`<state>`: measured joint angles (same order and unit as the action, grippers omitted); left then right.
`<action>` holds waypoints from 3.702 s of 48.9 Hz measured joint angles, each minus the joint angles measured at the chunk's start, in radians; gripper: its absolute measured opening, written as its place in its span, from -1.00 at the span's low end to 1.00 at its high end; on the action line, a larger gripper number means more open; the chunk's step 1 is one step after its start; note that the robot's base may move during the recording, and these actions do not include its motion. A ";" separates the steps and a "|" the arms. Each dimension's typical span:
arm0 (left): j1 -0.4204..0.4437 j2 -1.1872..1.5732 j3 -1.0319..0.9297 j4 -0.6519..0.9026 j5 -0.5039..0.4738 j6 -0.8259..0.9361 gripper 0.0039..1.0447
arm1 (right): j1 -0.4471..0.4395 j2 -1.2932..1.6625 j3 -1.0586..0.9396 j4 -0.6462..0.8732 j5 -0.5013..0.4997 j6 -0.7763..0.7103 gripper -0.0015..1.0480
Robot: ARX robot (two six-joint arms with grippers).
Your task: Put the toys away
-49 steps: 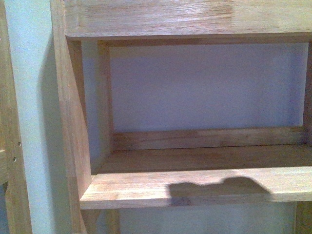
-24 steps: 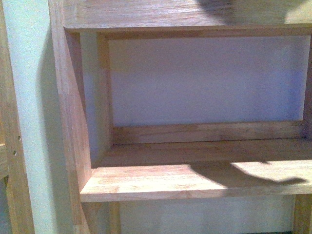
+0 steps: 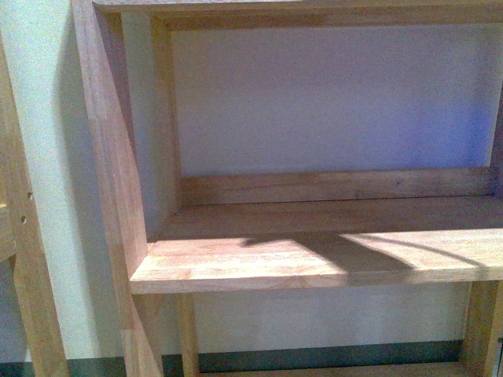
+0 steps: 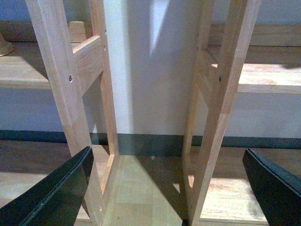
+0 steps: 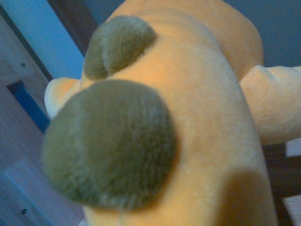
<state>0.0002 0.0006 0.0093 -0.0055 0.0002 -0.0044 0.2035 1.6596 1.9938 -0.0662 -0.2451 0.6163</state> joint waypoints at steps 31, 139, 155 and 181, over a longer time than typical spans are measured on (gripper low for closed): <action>0.000 0.000 0.000 0.000 0.000 0.000 0.89 | 0.135 0.378 0.499 -0.243 -0.011 0.107 -0.82; 0.000 0.000 0.000 0.000 0.000 0.000 0.89 | 0.171 0.013 0.248 -0.264 0.200 -0.431 0.88; 0.000 0.000 0.000 0.000 0.000 0.000 0.89 | 0.171 -0.500 -0.414 0.043 0.198 -0.717 0.88; 0.000 0.000 0.000 0.000 0.000 0.000 0.89 | -0.383 -1.218 -1.332 0.201 -0.077 -0.487 0.88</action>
<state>0.0002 0.0006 0.0097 -0.0055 0.0002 -0.0044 -0.1795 0.4419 0.6613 0.1349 -0.3218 0.1295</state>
